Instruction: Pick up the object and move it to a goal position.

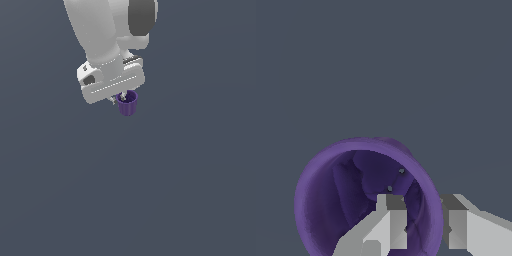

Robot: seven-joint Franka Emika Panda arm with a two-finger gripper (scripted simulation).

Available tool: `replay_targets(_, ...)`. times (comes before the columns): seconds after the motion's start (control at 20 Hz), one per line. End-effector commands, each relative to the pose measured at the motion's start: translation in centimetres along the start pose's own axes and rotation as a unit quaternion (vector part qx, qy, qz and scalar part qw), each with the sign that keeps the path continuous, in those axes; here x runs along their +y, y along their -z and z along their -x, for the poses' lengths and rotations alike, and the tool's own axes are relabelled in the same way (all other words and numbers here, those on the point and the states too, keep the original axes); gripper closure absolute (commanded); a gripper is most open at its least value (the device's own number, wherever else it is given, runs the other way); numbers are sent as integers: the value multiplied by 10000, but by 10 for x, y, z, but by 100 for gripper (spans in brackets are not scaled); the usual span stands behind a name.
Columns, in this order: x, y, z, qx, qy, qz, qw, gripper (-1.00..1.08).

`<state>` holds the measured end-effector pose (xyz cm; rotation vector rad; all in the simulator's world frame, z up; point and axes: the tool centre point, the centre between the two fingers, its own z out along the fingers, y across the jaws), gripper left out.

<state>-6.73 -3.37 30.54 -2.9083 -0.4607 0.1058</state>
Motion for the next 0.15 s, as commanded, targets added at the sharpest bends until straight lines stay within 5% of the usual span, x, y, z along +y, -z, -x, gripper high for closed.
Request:
replay_targets(0.0,-2,6,1,2,-2,-2,10000,108)
replay_targets(0.1,-3,7,1,2,-2,-2,10000,108)
